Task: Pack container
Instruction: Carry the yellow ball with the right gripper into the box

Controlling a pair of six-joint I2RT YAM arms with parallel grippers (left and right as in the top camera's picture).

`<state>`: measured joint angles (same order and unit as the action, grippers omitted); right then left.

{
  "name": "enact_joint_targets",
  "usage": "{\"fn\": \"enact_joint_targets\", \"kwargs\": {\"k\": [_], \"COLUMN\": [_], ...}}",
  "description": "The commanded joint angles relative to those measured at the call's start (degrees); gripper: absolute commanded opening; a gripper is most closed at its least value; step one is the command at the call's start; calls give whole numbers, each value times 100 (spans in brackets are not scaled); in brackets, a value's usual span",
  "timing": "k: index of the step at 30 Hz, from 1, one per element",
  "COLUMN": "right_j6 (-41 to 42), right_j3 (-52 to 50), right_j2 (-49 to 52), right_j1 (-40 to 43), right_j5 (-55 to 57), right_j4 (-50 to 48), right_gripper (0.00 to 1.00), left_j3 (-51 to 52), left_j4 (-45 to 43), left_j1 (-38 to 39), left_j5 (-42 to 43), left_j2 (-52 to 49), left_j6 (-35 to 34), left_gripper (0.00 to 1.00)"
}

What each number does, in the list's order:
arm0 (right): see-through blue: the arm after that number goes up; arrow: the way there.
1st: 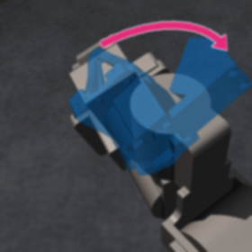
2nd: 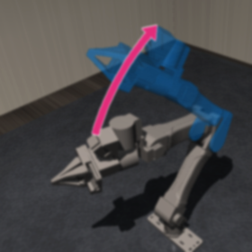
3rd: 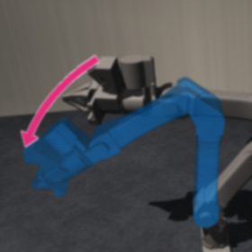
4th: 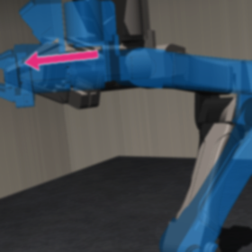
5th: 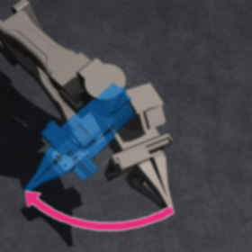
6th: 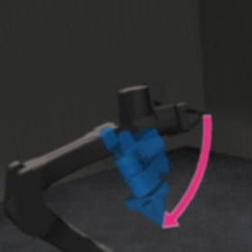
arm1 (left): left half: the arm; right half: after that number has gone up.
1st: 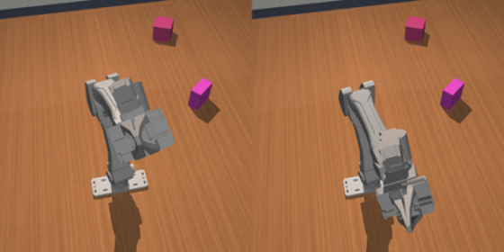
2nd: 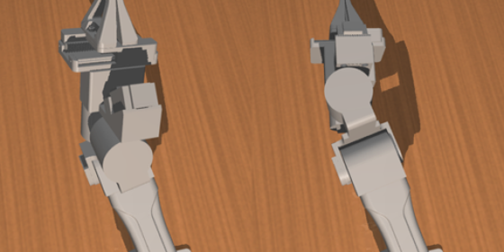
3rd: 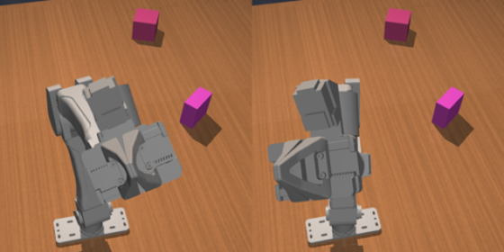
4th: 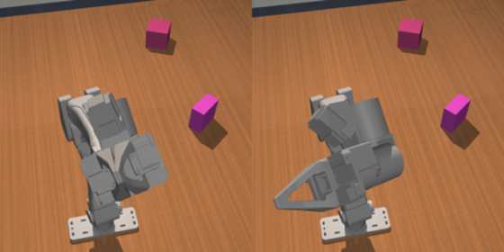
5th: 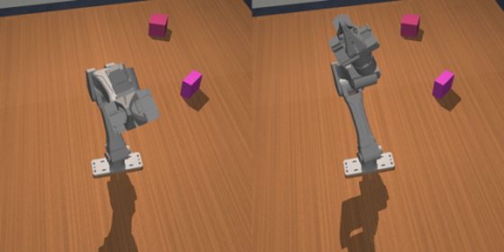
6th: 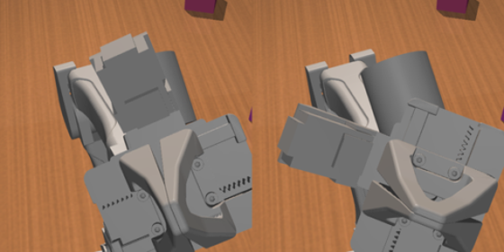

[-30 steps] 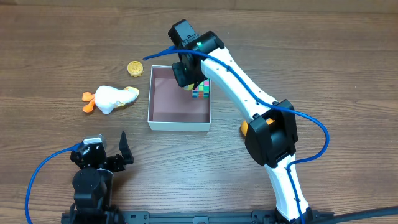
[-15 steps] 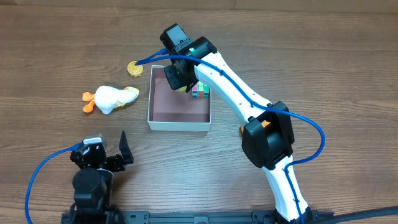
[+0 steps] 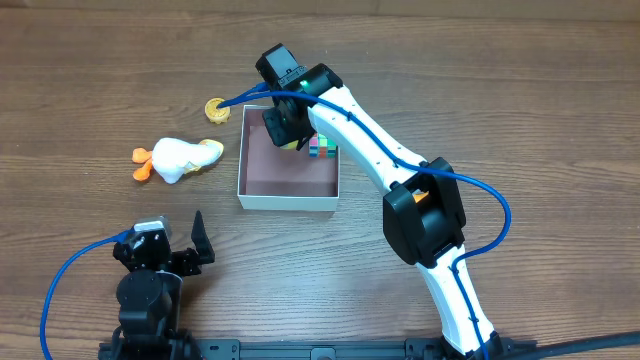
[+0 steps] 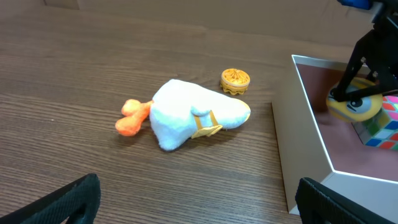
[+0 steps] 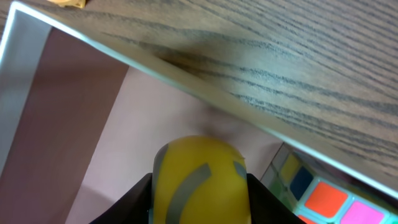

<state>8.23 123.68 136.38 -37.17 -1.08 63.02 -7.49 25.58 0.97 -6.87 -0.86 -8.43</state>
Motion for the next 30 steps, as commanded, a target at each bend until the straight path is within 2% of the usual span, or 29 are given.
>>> {"fn": "enact_joint_targets", "kwargs": {"k": [1, 30], "right_j6": [-83, -706], "right_j3": [2, 0], "right_j2": [17, 186], "right_j1": [17, 98], "right_j5": [11, 118], "right_j4": [-61, -61], "right_gripper": [41, 41], "left_j3": [22, 22], "left_j4": [-11, -11], "left_j1": [-61, -61], "left_j5": [48, 48], "left_j2": [59, 59], "left_j6": [114, 114], "left_gripper": [100, 100]}}
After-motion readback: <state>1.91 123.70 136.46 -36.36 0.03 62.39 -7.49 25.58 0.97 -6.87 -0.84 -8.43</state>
